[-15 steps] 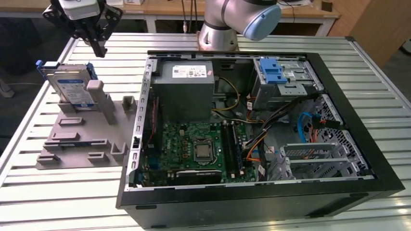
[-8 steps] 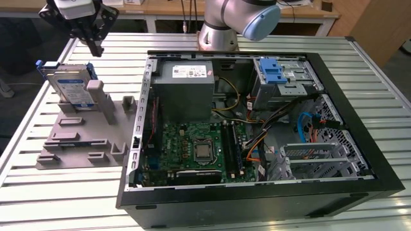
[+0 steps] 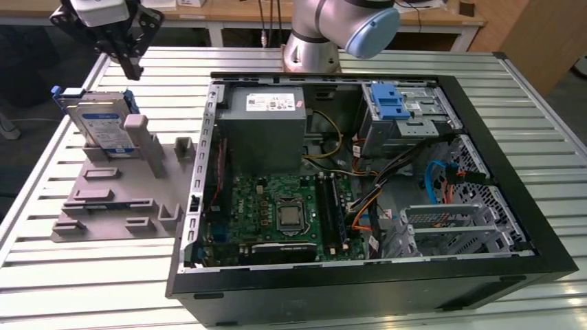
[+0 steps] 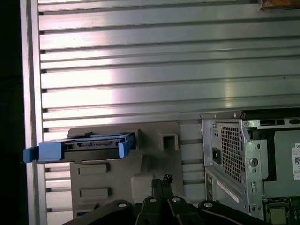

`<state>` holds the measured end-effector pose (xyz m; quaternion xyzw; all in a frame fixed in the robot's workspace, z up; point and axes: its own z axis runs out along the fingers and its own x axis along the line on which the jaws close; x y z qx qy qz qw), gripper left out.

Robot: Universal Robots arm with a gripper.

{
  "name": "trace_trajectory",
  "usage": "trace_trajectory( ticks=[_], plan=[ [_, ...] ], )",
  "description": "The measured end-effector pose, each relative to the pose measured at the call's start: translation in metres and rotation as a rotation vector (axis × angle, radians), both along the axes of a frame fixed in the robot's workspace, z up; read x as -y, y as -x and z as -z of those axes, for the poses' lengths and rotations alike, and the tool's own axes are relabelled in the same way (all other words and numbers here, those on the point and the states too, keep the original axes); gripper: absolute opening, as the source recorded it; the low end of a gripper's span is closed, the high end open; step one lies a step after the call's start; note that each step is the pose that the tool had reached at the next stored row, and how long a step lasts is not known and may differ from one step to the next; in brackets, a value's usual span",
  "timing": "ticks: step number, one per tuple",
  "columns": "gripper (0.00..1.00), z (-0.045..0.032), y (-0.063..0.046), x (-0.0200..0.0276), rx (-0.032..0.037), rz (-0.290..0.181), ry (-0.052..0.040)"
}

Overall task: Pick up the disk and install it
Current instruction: 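Reach for the disk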

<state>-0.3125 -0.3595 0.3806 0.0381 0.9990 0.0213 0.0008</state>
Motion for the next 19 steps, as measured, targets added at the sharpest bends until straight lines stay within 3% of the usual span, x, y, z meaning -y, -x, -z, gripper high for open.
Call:
trace_trajectory(
  ticks=[19],
  plan=[
    [0.11,0.0021,0.018,-0.0072,-0.0065,0.000,0.0000]
  ],
)
